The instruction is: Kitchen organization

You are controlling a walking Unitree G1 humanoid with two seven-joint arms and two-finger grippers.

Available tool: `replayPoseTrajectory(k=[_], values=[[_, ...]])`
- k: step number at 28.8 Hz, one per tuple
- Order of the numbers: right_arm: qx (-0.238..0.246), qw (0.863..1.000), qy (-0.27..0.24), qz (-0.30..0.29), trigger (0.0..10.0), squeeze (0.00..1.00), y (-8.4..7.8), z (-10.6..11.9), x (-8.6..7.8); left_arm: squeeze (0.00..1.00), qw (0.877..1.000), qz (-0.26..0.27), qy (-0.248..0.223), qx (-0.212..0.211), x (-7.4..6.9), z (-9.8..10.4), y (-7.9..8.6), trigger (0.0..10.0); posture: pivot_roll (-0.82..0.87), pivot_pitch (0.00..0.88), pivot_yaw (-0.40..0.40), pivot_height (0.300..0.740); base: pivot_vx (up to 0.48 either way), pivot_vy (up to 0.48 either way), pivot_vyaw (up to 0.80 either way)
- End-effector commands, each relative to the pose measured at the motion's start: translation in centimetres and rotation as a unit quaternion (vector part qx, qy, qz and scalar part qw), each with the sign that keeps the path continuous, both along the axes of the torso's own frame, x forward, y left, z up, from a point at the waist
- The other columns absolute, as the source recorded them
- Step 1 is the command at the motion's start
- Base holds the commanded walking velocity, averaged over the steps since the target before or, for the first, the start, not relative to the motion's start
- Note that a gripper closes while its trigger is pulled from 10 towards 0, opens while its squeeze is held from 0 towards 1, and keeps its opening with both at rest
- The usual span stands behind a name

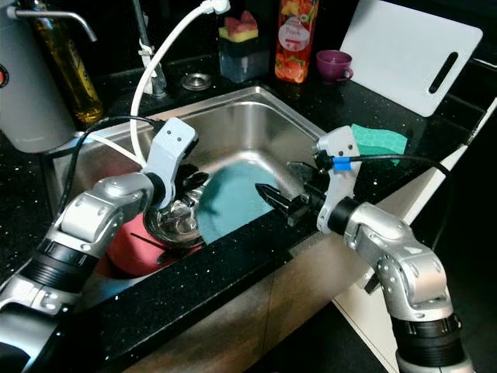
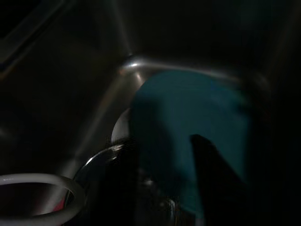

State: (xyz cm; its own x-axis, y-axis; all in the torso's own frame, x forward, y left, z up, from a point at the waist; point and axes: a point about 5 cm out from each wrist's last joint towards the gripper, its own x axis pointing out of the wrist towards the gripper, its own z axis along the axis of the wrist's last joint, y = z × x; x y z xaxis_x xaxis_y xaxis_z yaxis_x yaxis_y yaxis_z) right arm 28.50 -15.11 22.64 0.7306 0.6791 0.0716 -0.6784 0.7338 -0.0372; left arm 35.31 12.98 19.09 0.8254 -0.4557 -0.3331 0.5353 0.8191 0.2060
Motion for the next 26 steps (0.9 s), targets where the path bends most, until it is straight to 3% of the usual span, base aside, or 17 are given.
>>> replayPoseTrajectory(k=[1, 4, 7, 8, 10, 11, 12, 16, 26], values=[[-0.001, 1.0, -0.006, -0.007, 10.0, 0.0, -0.3, 0.3, -0.1, 1.0, 1.0, 0.008, -0.009, -0.01, 0.3, 0.2, 0.3, 10.0, 0.0, 0.0, 0.031, 0.74, 0.0, 0.0, 0.0], [0.003, 1.0, -0.008, -0.01, 10.0, 0.0, -0.3, 0.3, 0.0, 1.0, 0.999, 0.012, -0.023, -0.028, 0.5, 0.9, 0.5, 10.0, 0.01, 0.0, 0.03, 0.74, 0.0, 0.0, 0.0], [0.04, 0.999, -0.014, -0.018, 10.0, 0.0, 0.1, 0.5, 0.4, 1.0, 0.984, 0.025, -0.07, -0.161, -0.3, 3.8, 0.4, 10.0, 0.03, 0.0, 0.025, 0.74, 0.0, 0.0, 0.0], [0.054, 0.998, -0.012, -0.02, 10.0, 0.0, 0.3, 0.5, 0.5, 0.44, 0.976, 0.026, -0.079, -0.199, -0.8, 4.4, 0.4, 10.0, 0.04, 0.0, 0.021, 0.74, 0.0, 0.0, 0.0], [0.062, 0.998, -0.011, -0.022, 10.0, 0.0, 0.4, 0.4, 0.6, 0.44, 0.972, 0.025, -0.084, -0.22, -1.0, 4.7, 0.3, 10.0, 0.04, 0.0, 0.021, 0.74, 0.0, 0.0, 0.0], [0.074, 0.997, -0.007, -0.023, 10.0, 0.0, 0.6, 0.3, 0.7, 0.0, 0.964, 0.022, -0.093, -0.247, -1.7, 5.0, 0.0, 10.0, 0.06, 0.0, 0.015, 0.74, 0.0, 0.0, 0.0], [0.09, 0.996, 0.0, -0.024, 10.0, 0.0, 1.0, 0.0, 0.9, 0.0, 0.953, 0.017, -0.109, -0.282, -2.8, 5.4, -0.6, 10.0, 0.07, 0.0, 0.008, 0.74, 0.0, 0.0, 0.0], [0.105, 0.994, 0.007, -0.016, 10.0, 0.0, 1.9, -0.3, 1.1, 0.0, 0.941, 0.029, -0.128, -0.312, -4.7, 5.2, -1.2, 10.0, 0.09, 0.0, -0.01, 0.74, 0.0, 0.0, 0.0], [0.135, 0.991, -0.002, -0.011, 10.0, 0.0, 2.5, 0.3, 2.2, 0.0, 0.938, 0.048, -0.13, -0.318, -6.7, 5.1, -2.0, 10.0, 0.13, 0.0, -0.039, 0.74, -0.268, 0.0, 0.0]])
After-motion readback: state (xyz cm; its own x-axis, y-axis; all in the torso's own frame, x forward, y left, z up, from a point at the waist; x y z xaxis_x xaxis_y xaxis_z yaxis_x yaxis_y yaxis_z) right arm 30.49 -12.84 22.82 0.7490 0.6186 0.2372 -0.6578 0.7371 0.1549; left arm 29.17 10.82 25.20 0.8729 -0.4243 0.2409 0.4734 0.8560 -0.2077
